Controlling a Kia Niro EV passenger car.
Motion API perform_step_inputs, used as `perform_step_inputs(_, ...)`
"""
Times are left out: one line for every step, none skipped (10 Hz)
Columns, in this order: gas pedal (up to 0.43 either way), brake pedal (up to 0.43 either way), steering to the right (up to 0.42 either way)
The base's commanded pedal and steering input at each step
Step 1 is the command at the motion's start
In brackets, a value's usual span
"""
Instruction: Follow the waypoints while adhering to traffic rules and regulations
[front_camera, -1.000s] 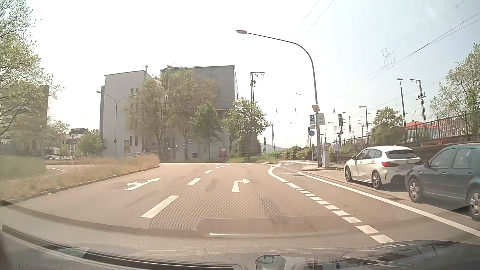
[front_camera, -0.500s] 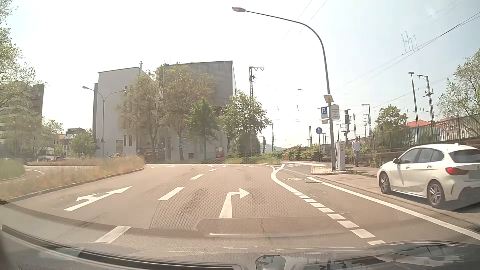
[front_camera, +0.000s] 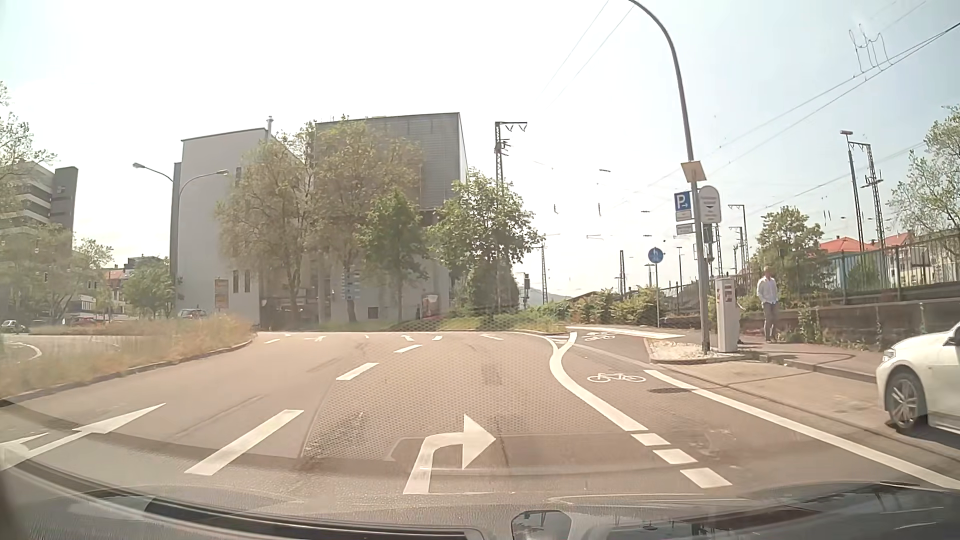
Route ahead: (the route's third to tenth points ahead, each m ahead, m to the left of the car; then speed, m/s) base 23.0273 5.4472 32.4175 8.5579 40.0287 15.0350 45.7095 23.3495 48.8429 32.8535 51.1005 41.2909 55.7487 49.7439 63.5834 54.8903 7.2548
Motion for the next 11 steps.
perform_step_inputs(0.067,0.000,0.005)
perform_step_inputs(0.067,0.000,0.005)
perform_step_inputs(0.079,0.000,0.005)
perform_step_inputs(0.079,0.000,0.005)
perform_step_inputs(0.079,0.000,0.005)
perform_step_inputs(0.079,0.000,0.005)
perform_step_inputs(0.079,0.000,0.005)
perform_step_inputs(0.079,0.000,0.004)
perform_step_inputs(0.087,0.000,0.004)
perform_step_inputs(0.087,0.000,0.003)
perform_step_inputs(0.098,0.000,0.002)
